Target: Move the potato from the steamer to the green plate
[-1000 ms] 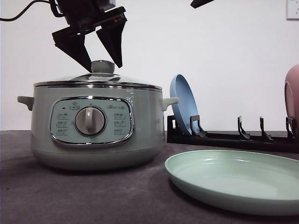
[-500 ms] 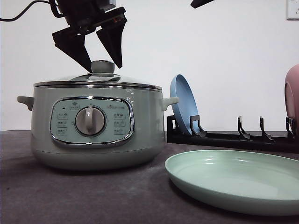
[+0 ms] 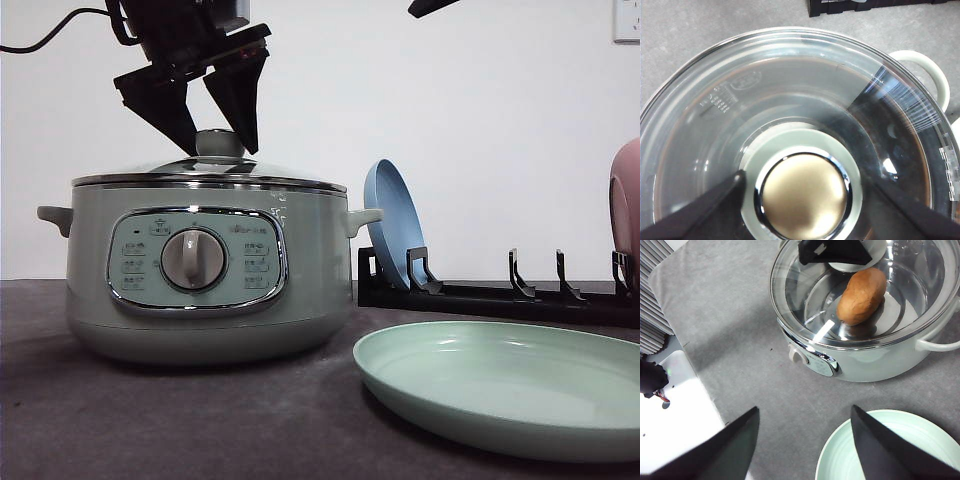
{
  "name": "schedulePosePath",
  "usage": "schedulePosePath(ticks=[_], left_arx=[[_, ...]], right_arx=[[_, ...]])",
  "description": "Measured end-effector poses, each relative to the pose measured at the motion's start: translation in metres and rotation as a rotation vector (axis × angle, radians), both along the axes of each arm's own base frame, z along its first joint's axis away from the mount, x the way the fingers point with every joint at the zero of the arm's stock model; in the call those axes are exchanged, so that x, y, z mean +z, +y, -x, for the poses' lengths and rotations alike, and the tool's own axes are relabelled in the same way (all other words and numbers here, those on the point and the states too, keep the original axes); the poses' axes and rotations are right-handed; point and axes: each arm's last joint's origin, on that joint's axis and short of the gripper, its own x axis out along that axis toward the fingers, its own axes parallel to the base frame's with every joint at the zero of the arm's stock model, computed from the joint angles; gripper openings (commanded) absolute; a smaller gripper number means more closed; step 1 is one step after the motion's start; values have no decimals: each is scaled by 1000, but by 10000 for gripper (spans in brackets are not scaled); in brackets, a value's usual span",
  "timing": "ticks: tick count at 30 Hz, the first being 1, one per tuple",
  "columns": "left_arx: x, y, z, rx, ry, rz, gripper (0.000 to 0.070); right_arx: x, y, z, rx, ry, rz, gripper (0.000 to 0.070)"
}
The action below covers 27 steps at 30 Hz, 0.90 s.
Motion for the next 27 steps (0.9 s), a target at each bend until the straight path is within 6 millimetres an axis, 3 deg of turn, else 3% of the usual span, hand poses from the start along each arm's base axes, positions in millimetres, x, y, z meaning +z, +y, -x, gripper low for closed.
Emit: schedulePosePath(ticks=[15, 27], left_arx=[[1, 0, 1, -10, -2, -11, 1], [4, 1, 1, -12, -1, -14, 2]], right_arx=[[0, -1, -1, -22, -12, 15, 361], [0, -1, -1, -22, -15, 13, 361]])
